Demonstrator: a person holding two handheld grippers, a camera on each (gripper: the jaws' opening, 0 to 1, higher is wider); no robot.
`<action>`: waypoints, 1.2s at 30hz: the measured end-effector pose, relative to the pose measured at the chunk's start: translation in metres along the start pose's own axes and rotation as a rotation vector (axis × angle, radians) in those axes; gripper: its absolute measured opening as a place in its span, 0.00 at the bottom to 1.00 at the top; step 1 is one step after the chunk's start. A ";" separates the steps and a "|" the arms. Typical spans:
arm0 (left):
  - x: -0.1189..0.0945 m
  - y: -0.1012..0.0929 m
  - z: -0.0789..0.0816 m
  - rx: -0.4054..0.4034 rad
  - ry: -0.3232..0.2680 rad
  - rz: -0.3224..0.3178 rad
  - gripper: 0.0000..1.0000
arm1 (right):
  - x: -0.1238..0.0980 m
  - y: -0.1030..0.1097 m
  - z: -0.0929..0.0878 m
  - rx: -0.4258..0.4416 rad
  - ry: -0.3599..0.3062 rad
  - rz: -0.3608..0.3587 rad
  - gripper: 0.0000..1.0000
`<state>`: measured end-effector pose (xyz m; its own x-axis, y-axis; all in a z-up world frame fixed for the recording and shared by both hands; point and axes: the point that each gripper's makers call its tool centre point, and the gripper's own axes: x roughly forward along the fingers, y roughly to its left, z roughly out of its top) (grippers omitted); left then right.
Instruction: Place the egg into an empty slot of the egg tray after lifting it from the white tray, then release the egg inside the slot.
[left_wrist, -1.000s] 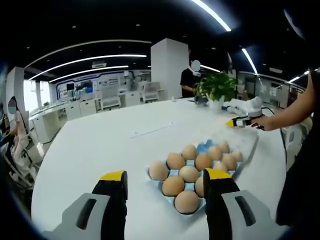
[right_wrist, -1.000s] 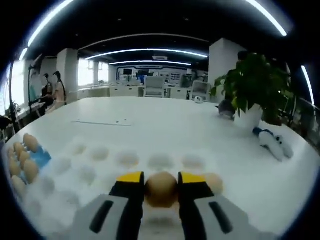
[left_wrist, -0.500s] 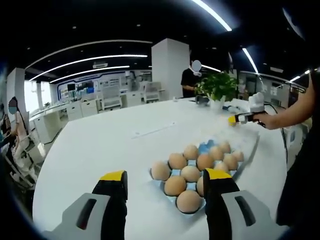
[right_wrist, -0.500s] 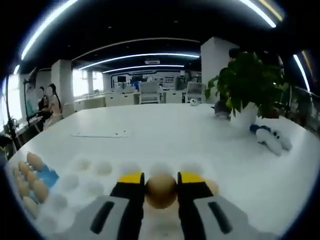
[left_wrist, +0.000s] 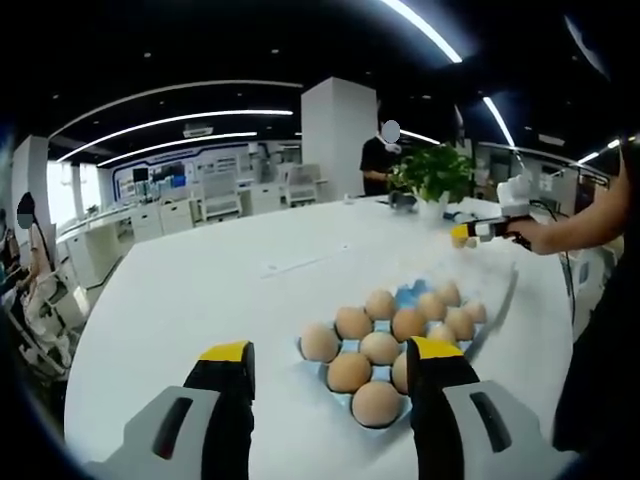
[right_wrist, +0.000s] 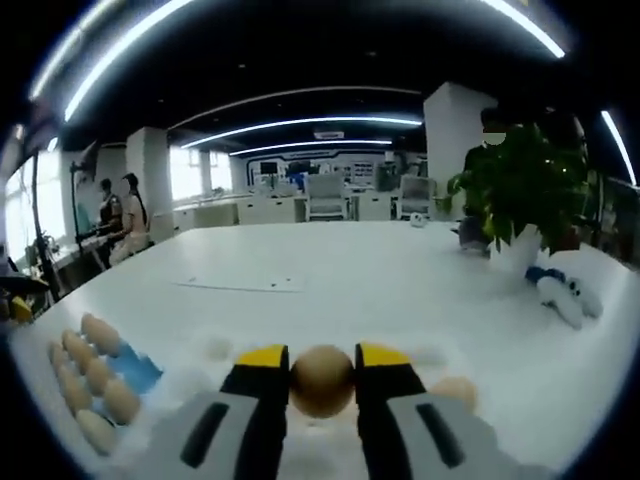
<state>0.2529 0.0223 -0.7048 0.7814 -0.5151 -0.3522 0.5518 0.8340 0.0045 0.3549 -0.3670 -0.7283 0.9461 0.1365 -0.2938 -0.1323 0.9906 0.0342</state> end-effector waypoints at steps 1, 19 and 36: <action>0.000 0.000 0.000 -0.003 0.000 -0.001 0.62 | 0.001 0.005 0.000 0.001 0.000 0.015 0.25; 0.001 0.000 -0.001 0.002 0.006 -0.003 0.63 | 0.013 0.105 0.002 -0.030 0.002 0.288 0.25; 0.001 -0.004 -0.002 -0.002 0.008 -0.016 0.64 | 0.019 0.191 -0.005 -0.115 0.022 0.485 0.26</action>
<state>0.2511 0.0192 -0.7075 0.7703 -0.5265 -0.3599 0.5633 0.8262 -0.0031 0.3458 -0.1757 -0.7319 0.7610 0.5803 -0.2900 -0.5887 0.8056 0.0671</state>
